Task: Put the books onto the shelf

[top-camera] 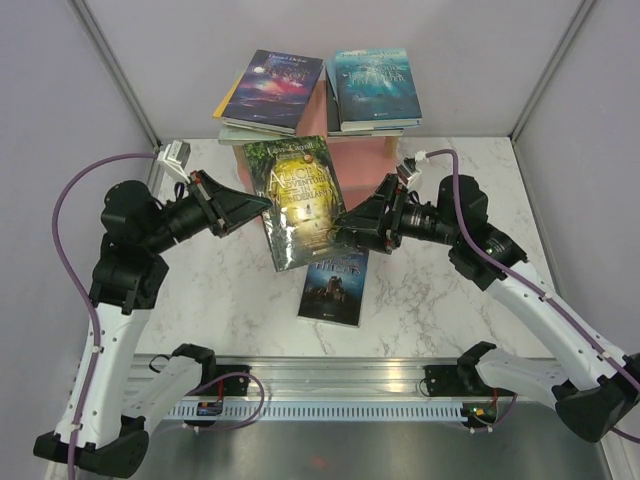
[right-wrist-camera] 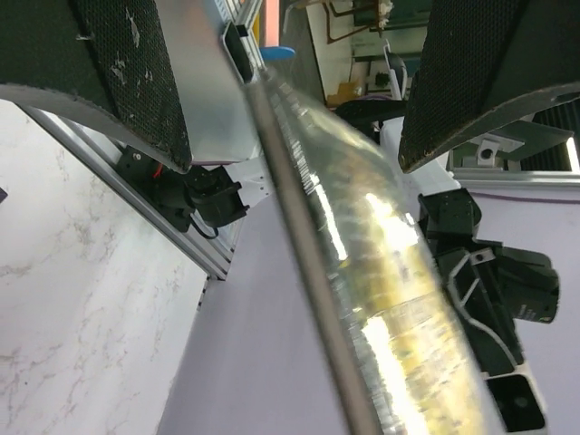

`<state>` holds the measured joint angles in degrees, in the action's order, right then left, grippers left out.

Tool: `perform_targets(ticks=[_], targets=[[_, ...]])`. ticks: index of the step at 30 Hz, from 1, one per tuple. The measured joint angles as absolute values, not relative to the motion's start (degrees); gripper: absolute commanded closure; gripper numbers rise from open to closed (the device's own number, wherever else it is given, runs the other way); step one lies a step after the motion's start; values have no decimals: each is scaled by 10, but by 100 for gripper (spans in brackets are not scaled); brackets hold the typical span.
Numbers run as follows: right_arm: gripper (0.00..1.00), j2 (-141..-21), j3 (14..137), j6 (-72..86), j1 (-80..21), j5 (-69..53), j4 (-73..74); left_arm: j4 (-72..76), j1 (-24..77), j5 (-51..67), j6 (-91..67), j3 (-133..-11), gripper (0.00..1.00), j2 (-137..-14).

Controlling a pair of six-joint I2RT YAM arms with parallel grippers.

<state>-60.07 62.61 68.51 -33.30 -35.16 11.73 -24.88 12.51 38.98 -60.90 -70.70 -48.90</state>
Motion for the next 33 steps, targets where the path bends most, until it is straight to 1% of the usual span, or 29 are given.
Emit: perform_targets(ticks=[5, 7, 8, 10, 11, 14, 16, 17, 19, 20, 21, 22, 27, 29, 33], targets=[[2, -619, 628, 679, -333, -355, 134, -215, 126, 420, -638, -707, 98, -486], [9, -621, 634, 679, -333, -357, 135, -211, 126, 423, -641, -707, 98, -487], [22, -621, 638, 679, -333, -357, 136, -209, 126, 423, -644, -707, 98, -488], [35, -621, 645, 679, -333, -359, 133, -206, 126, 425, -648, -707, 98, -489], [44, -621, 648, 684, -333, -361, 127, -206, 126, 425, -649, -707, 98, -489], [57, -621, 649, 714, -333, -370, 89, -196, 126, 425, -657, -707, 98, -489], [64, -622, 648, 742, -333, -382, 47, -180, 126, 426, -671, -705, 98, -490], [71, -623, 648, 754, -332, -388, 28, -172, 126, 427, -677, -705, 98, -491], [78, -627, 647, 788, -331, -404, -25, -149, 123, 425, -693, -705, 98, -494], [91, -628, 647, 802, -331, -413, -56, -142, 122, 424, -700, -705, 98, -497], [98, -629, 647, 817, -331, -420, -84, -131, 120, 423, -711, -705, 98, -502], [100, -630, 647, 824, -331, -423, -103, -121, 119, 424, -724, -706, 98, -506], [100, -652, 653, 861, -330, -428, -170, -87, 113, 423, -745, -730, 98, -531], [100, -667, 672, 868, -330, -428, -181, -91, 109, 420, -745, -755, 93, -548], [100, -690, 712, 887, -330, -423, -195, -137, 106, 411, -718, -843, 75, -589]])
